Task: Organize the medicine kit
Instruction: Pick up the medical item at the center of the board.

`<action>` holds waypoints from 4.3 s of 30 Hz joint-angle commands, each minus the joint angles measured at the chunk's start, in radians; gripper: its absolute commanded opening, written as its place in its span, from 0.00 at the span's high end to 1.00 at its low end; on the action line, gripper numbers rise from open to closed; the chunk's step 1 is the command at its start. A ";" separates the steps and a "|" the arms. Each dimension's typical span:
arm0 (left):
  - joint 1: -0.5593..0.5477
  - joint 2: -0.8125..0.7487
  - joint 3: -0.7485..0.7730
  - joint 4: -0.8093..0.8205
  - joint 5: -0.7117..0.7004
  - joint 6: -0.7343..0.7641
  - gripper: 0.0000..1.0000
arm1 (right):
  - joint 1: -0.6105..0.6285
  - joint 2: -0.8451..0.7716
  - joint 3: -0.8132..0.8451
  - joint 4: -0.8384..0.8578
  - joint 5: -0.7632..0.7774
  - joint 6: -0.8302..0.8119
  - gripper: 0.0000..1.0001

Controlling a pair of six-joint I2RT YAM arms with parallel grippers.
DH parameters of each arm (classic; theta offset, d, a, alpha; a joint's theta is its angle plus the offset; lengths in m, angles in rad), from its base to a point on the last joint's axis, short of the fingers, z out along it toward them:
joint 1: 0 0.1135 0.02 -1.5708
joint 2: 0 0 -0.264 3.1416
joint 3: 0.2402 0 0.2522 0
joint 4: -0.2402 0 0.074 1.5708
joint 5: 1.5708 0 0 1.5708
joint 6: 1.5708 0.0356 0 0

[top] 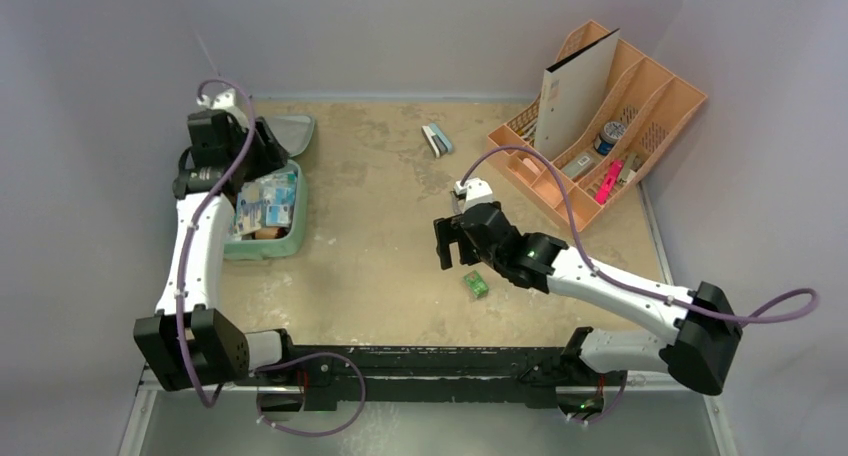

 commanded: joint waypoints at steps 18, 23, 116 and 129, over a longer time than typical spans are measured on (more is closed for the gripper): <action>-0.129 -0.299 -0.435 0.008 0.597 0.012 0.41 | -0.218 0.196 0.028 -0.223 -0.282 0.013 0.21; -0.142 -0.332 -0.413 -0.020 0.589 0.039 0.41 | -0.217 0.220 0.023 -0.249 -0.305 0.023 0.25; -0.390 0.026 -0.382 0.282 0.910 -0.342 0.34 | 0.035 0.167 0.115 0.242 -0.519 -0.236 0.62; -0.410 0.033 -0.379 0.256 0.935 -0.346 0.44 | 0.036 0.212 0.166 0.265 -0.512 -0.247 0.59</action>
